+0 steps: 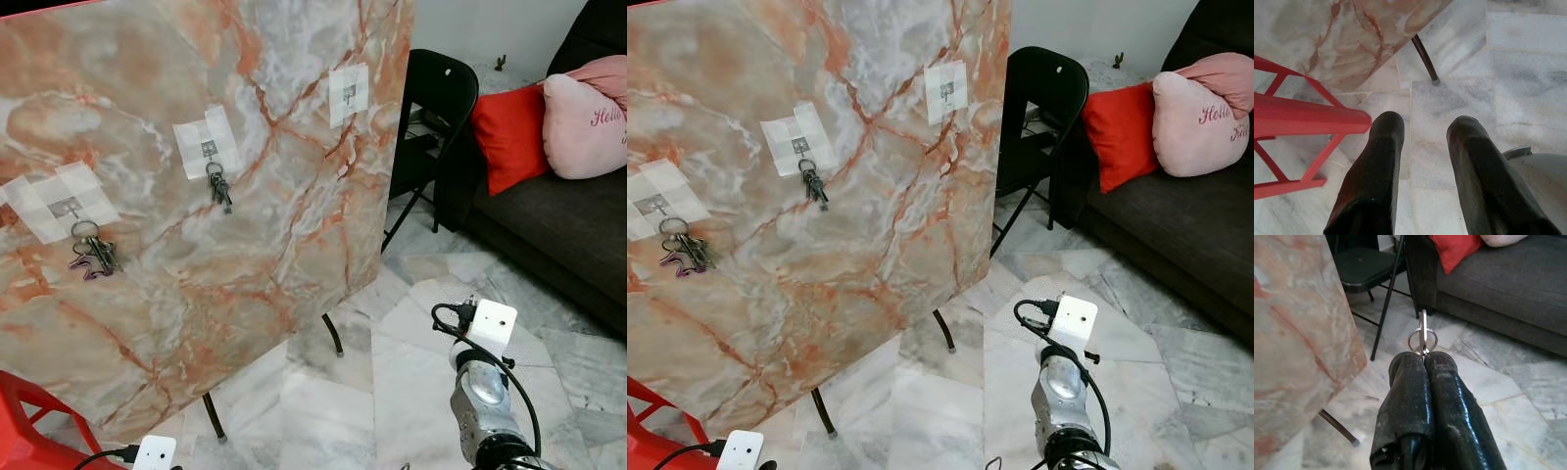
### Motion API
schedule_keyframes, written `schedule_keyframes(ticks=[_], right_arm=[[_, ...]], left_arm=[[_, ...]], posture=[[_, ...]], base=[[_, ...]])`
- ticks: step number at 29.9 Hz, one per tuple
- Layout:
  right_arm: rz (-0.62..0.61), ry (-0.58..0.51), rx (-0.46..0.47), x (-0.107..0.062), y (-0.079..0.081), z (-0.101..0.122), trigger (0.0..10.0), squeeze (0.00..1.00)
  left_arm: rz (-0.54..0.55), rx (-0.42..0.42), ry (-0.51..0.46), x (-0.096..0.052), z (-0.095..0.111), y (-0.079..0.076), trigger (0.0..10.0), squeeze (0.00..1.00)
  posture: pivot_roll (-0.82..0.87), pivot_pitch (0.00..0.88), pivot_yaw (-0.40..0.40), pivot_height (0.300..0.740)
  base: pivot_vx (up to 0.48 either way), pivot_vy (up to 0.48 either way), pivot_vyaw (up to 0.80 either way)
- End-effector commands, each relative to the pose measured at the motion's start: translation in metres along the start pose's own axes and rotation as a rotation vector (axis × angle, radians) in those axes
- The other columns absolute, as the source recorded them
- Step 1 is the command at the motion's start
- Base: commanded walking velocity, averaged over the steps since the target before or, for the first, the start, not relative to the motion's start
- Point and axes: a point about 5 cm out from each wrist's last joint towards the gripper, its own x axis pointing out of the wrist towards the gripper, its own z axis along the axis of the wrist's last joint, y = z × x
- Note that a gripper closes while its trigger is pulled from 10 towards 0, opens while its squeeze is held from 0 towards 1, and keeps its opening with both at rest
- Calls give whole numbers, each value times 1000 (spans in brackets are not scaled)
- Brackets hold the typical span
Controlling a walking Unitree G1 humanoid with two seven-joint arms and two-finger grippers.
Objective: Hang keys on a hook
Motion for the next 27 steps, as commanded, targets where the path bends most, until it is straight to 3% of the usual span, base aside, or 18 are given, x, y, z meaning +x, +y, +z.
schedule_keyframes(ticks=[1, 8, 16, 22, 27], right_arm=[[0, -28, 19, 0, 2, 3, 10000, 0], [18, 28, 36, -8, 6, -11, 10000, 0], [7, 39, 59, -8, 5, -13, 10000, 0], [8, 30, 57, -6, 3, -10, 10000, 0], [14, 30, 54, -5, 5, -8, 10000, 0]], left_arm=[[-8, 9, 20, -1, -5, -1, 10000, 0], [21, -91, 80, -5, -16, 3, 10000, 0], [33, -87, 171, -13, -37, 6, 10000, 0], [41, -118, 182, -17, -44, 4, 10000, 0], [40, -131, 164, -16, -41, 2, 10000, 0]], posture=[[60, 0, -16, 740], [58, 0, -19, 740], [62, 0, -25, 740], [62, 0, -29, 740], [64, 0, -33, 740]], base=[[0, 0, 0], [0, 0, 0], [0, 0, 0], [0, 0, 0], [296, 0, 0]])
